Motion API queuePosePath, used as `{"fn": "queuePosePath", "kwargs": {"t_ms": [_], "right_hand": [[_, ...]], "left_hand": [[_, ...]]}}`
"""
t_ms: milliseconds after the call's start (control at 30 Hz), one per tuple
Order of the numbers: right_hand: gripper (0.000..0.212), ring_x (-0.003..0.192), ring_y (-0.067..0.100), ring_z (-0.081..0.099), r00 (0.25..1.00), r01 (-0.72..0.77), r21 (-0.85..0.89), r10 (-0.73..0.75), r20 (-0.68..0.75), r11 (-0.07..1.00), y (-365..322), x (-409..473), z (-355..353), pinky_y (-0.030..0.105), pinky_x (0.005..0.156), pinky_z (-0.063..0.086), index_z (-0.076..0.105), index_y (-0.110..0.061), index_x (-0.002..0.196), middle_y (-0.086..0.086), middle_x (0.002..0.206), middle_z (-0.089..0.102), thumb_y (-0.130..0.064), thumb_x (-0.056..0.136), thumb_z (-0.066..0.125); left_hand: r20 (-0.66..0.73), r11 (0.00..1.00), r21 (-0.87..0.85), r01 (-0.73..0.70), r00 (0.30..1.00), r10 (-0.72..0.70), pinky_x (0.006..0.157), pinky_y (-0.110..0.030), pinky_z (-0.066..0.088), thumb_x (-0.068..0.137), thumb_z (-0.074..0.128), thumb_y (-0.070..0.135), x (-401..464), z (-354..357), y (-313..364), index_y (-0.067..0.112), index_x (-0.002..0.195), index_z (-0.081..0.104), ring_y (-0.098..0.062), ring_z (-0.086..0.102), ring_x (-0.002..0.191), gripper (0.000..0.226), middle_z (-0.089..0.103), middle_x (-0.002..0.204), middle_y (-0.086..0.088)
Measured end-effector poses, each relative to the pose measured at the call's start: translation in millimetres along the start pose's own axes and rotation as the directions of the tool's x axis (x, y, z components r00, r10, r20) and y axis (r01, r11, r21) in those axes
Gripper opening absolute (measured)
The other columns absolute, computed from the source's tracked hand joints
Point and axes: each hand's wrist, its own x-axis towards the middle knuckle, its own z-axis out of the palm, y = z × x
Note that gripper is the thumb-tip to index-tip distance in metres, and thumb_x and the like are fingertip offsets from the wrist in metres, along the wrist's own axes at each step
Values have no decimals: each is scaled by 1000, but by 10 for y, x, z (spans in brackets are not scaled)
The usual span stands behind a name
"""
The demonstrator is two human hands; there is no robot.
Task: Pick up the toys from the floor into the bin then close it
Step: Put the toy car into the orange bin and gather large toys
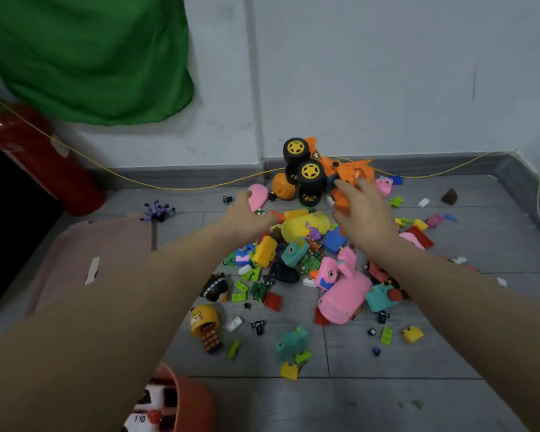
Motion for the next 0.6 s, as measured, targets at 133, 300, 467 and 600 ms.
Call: {"fn": "queuePosePath", "kwargs": {"t_ms": [133,300,467,600], "right_hand": [[54,107,29,56,1000,-5,274,4,7,962,-548,-10,-365,39,86,48,58,-27,130,5,117,53,-38,78,71],[33,91,11,56,994,69,490,-101,40,869,-1466,-318,-804,28,79,42,68,-33,94,-7,95,59,-55,72,74],[35,65,18,64,961,-20,750,-195,197,661,-2301,-731,-1240,38,61,53,65,-18,82,8,74,68,-49,75,78],[31,69,39,66,890,-288,861,-214,402,419,-2857,-927,-1425,35,51,55,64,-12,87,14,76,62,-34,76,82]], "left_hand": [[-88,991,-131,8,996,-20,91,-29,37,87,67,45,-334,-478,-29,23,155,12,-27,50,120,90,44,141,-13],[-187,948,-317,19,979,-82,111,-46,34,56,73,78,-790,-1094,-313,38,151,13,-27,44,132,120,43,145,-3],[-166,919,-393,21,982,-94,102,-40,33,70,62,78,-1300,-1636,-748,30,146,33,-17,48,126,95,51,137,8],[-65,893,-447,51,994,-89,94,-38,52,80,52,75,-1745,-2024,-1107,29,113,67,-20,67,104,59,72,111,1]]}}
